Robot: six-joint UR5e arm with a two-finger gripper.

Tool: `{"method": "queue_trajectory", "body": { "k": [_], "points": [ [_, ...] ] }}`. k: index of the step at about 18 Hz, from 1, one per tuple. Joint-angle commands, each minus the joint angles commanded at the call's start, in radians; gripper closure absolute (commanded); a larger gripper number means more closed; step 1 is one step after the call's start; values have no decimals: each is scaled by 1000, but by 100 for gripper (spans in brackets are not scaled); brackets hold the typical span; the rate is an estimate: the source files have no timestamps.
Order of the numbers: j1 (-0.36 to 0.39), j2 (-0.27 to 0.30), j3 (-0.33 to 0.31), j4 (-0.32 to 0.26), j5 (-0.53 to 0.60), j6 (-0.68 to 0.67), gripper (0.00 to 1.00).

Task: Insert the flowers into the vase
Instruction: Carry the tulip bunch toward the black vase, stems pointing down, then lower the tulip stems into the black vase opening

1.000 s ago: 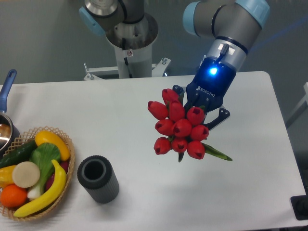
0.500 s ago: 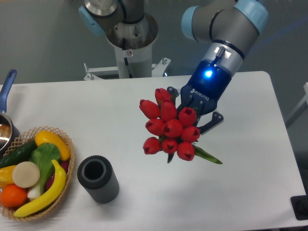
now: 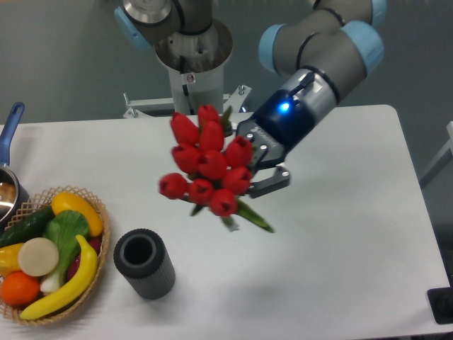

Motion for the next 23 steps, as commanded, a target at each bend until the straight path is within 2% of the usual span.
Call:
{"method": "queue_trajectory", "body": {
  "k": [9, 14, 18, 23],
  "points": [
    [-110, -17, -8, 0, -9, 0, 61],
    [-140, -37, 20, 0, -12, -2, 61],
    [-155, -78, 46, 0, -12, -2, 61],
    [-167, -89, 43, 0, -12, -2, 61]
  ]
}}
